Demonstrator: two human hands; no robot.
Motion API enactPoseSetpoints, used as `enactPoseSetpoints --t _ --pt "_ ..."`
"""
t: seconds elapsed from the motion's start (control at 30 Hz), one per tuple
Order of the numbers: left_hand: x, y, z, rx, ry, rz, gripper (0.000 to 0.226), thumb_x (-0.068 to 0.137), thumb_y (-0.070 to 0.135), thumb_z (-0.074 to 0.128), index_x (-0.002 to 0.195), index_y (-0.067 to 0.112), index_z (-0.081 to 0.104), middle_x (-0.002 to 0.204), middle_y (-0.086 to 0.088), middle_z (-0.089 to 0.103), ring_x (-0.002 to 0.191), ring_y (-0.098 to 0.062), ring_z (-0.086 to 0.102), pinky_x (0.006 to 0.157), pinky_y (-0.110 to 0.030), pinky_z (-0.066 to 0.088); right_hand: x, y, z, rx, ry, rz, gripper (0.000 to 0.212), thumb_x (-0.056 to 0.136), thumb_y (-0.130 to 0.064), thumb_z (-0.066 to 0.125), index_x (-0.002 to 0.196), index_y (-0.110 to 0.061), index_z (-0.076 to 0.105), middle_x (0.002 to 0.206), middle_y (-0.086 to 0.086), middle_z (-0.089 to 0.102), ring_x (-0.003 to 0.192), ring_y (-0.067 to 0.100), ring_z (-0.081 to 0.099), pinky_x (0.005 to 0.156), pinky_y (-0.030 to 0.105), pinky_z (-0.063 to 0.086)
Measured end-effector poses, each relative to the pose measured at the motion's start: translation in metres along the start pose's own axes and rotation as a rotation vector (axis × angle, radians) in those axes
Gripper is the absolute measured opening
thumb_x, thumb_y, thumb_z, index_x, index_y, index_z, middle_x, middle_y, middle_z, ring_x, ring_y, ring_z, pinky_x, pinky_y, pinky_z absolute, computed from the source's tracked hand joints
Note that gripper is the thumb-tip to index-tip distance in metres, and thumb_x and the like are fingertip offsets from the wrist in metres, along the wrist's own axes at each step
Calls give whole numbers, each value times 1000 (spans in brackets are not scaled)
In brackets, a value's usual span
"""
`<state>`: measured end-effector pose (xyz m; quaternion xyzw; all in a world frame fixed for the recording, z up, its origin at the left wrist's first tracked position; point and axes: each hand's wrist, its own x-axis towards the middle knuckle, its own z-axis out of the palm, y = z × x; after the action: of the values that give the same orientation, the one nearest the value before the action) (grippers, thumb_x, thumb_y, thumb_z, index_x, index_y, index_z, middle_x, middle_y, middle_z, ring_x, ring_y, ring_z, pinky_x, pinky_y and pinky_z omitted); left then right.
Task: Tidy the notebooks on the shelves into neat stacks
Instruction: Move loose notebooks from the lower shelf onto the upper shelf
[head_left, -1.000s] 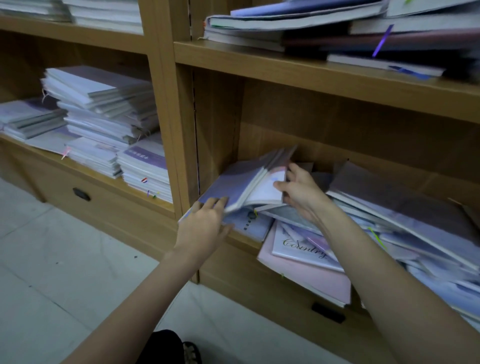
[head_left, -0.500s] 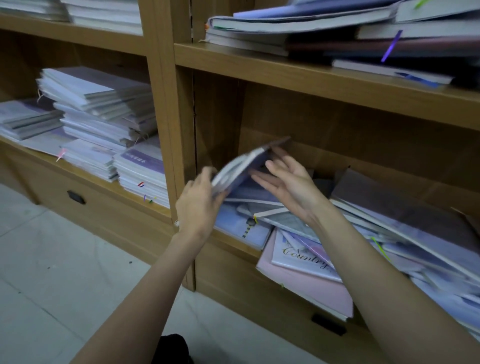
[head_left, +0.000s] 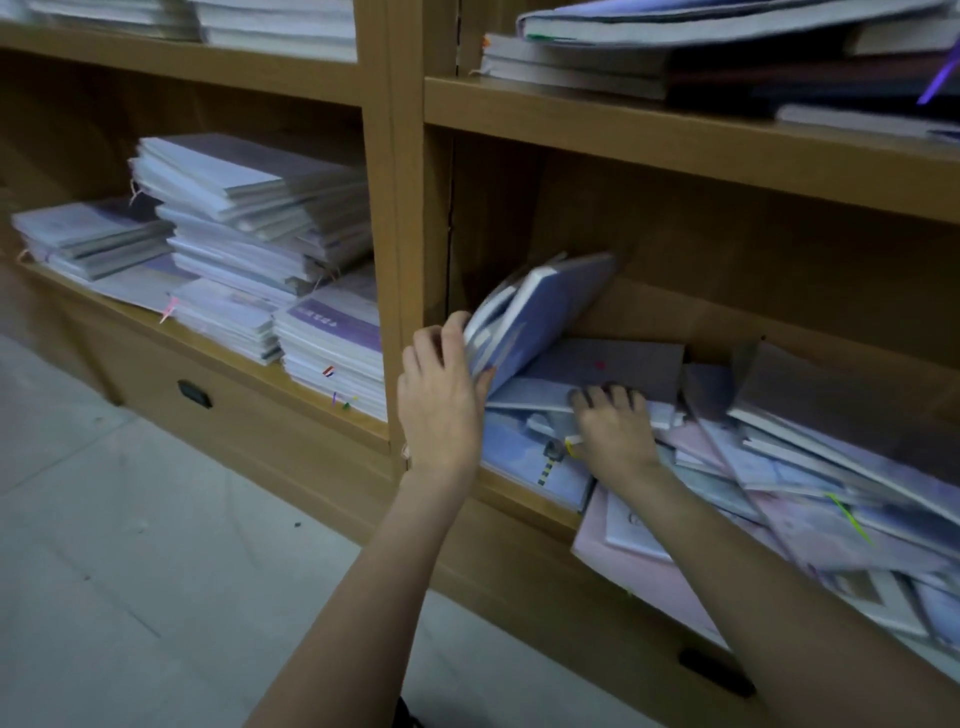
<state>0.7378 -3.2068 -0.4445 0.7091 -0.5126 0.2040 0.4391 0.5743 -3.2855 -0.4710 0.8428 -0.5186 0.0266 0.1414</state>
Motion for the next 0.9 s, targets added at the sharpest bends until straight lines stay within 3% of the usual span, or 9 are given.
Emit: enactPoseSetpoints --t 0.13,0.2,0.3,0.4,0.5,0.67,0.7,0.8,0.9 --pt "-1 2 -1 -2 -31 -1 67 74 26 76 124 17 33 96 -12 57 78 -28 55 63 -35 47 3 3 -1 -12 10 -61 58 58 -40 84 99 -2 67 91 16 68 85 35 64 77 43 50" --pt "-2 1 -1 -4 -39 2 65 75 26 75 125 17 33 95 -11 58 78 -28 56 63 -35 47 2 8 -7 -34 36 -106 46 64 -30 80 99 -4 68 91 14 69 84 31 65 75 38 51" --pt "-3 2 1 7 -47 26 64 75 28 76 125 15 38 94 -10 59 76 -26 56 60 -32 45 1 20 -17 -74 223 -210 25 64 -23 65 82 -9 72 73 7 69 62 24 66 56 28 51" --pt "-2 3 3 37 -48 26 61 75 29 76 124 12 45 94 -8 59 74 -24 55 58 -28 41 -3 39 -34 -77 349 -307 39 71 -23 40 80 -11 75 85 6 74 69 21 70 58 26 53" --pt "-2 9 5 35 -56 26 60 76 27 75 124 14 41 93 -10 59 75 -27 54 57 -31 41 -25 64 -49 -21 449 -338 36 76 -26 42 80 -10 73 98 7 73 75 22 70 59 27 54" --pt "-12 28 9 130 -145 110 63 71 17 78 122 15 41 93 -14 59 79 -33 57 60 -36 46 -86 116 -75 53 551 -374 26 80 -17 48 90 -9 71 91 5 72 76 21 70 52 28 54" --pt "-16 36 9 187 -177 164 65 71 13 76 125 16 40 98 -14 59 84 -33 57 64 -38 47 -96 124 -84 40 555 -375 26 81 -16 48 92 -9 71 92 5 71 77 21 70 53 29 54" --pt "-44 62 12 314 -484 299 59 90 9 49 141 21 21 129 -14 39 117 -34 40 92 -41 37 -126 142 -109 -46 565 -386 23 84 -14 48 89 -9 70 90 8 70 76 25 69 53 29 53" --pt "-72 76 10 403 -630 290 53 95 11 37 142 21 16 134 -13 31 124 -33 32 98 -40 32 -160 157 -116 -115 549 -415 26 86 -12 44 89 -4 69 85 13 68 73 30 67 55 32 55"
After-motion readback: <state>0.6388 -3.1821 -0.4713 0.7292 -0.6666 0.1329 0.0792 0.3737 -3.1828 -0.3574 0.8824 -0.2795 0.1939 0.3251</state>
